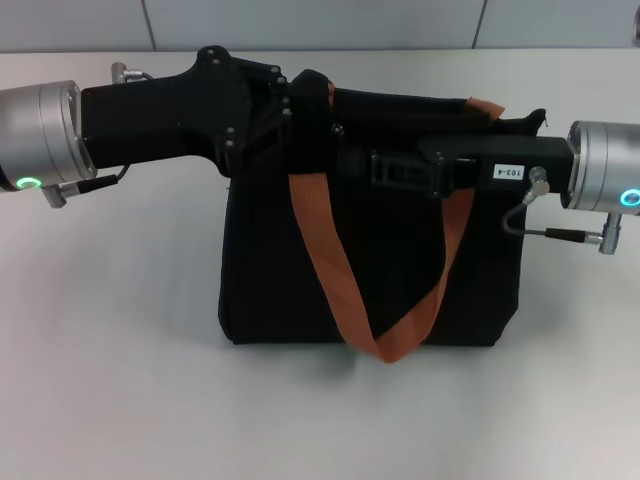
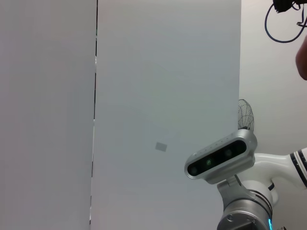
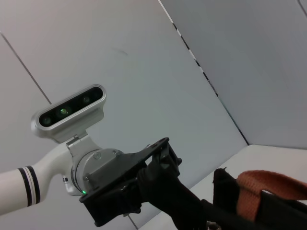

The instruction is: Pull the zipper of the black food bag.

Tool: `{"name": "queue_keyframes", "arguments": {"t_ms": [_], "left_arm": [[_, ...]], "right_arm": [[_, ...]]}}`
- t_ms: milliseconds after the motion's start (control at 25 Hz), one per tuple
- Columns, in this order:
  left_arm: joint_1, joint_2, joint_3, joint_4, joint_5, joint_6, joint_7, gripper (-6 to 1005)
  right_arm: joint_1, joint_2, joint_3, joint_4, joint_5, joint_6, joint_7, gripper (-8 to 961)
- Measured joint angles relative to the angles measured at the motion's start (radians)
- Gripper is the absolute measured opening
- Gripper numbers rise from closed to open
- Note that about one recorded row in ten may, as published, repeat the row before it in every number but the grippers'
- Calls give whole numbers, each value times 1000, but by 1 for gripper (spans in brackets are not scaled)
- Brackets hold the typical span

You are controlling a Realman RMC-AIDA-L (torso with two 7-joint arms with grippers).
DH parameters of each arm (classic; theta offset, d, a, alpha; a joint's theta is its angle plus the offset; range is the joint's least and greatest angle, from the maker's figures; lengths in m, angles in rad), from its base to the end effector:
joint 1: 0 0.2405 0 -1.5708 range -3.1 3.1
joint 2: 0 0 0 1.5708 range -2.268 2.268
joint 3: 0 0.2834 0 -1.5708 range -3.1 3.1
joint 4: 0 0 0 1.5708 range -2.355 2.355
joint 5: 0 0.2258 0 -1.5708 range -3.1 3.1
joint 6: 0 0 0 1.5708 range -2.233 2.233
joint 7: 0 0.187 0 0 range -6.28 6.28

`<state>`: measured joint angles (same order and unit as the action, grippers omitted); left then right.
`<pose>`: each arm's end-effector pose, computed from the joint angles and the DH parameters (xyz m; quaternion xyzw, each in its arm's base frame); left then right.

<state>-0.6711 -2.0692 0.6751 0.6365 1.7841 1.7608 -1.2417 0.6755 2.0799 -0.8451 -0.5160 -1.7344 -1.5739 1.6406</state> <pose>-0.1792 0.3866 -0.0216 -0.9221 -0.0474 -0.3747 0.0845 0.1896 0.3899 -0.0719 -0.8930 0.2918 0.3425 0.0090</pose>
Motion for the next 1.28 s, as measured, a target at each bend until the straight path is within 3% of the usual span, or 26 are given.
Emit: {"name": "queue_keyframes", "arguments": {"t_ms": [400, 680, 1000, 1200, 1280], "left_arm": [[-4, 0, 1, 0, -2, -3, 7, 17], [-6, -2, 1, -2, -2, -4, 7, 17], [-3, -2, 0, -3, -17, -3, 7, 18], [-1, -2, -3, -3, -17, 0, 7, 18], [-1, -2, -4, -3, -17, 1, 7, 18]], "right_arm": [[-11, 4, -13, -53, 7, -8, -52, 420], [-7, 6, -124, -49, 73, 0, -104, 414], [-44, 6, -124, -52, 117, -18, -102, 232], [-56, 3, -119, -53, 129, -44, -94, 46], [-56, 2, -119, -52, 129, -51, -77, 30]]}}
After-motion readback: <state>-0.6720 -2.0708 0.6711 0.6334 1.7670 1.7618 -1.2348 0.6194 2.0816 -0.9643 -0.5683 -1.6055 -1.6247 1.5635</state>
